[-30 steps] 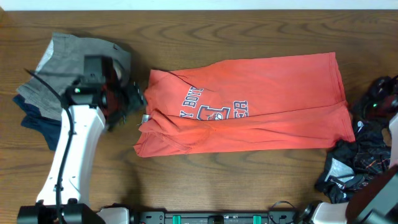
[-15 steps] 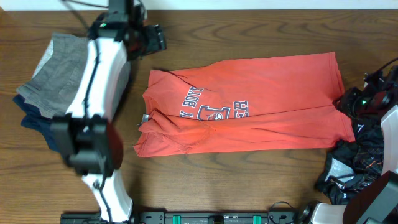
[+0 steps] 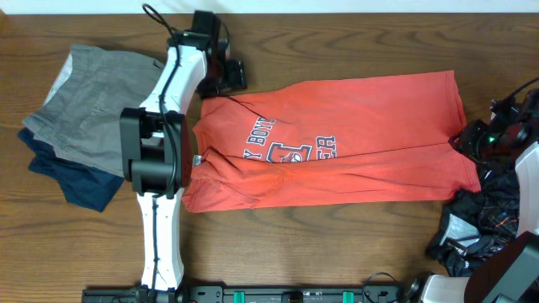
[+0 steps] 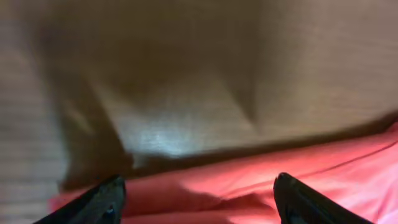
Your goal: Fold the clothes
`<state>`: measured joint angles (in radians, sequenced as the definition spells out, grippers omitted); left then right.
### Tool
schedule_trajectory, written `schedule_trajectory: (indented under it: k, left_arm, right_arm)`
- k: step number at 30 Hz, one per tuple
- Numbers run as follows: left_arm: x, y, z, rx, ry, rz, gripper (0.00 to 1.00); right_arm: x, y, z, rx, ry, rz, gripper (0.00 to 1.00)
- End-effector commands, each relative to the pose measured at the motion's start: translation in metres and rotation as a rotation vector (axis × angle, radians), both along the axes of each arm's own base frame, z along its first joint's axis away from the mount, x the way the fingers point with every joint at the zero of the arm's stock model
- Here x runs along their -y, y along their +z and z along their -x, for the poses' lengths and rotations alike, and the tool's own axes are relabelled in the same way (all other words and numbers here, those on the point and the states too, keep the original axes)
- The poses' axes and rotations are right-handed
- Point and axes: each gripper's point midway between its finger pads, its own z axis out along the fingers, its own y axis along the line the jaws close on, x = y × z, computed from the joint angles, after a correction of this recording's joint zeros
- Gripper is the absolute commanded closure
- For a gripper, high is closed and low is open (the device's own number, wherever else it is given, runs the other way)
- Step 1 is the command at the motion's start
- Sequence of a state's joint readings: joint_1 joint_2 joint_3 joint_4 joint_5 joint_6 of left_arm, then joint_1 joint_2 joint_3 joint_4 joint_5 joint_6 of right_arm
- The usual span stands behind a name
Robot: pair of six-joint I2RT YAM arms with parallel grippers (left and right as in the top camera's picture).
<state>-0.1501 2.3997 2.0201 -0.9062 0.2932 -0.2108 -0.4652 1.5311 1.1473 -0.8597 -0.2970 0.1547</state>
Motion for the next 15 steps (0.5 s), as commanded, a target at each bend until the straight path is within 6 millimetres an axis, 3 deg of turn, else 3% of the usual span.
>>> schedule_trajectory:
  k: [1,10,15]
  left_arm:
    - [0.014,0.005,0.009,-0.010,-0.073,-0.001,0.22]
    - [0.022,-0.003,0.015,-0.007,-0.135,-0.043,0.22]
    - [0.010,-0.009,0.009,0.015,-0.120,-0.117,0.22]
  right_arm:
    - [-0.001,0.002,-0.002,0.006,0.020,0.013,0.60]
    - [-0.002,0.002,0.000,-0.001,0.020,0.009,0.60]
    - [-0.002,0.002,0.000,-0.001,0.020,0.009,0.60]
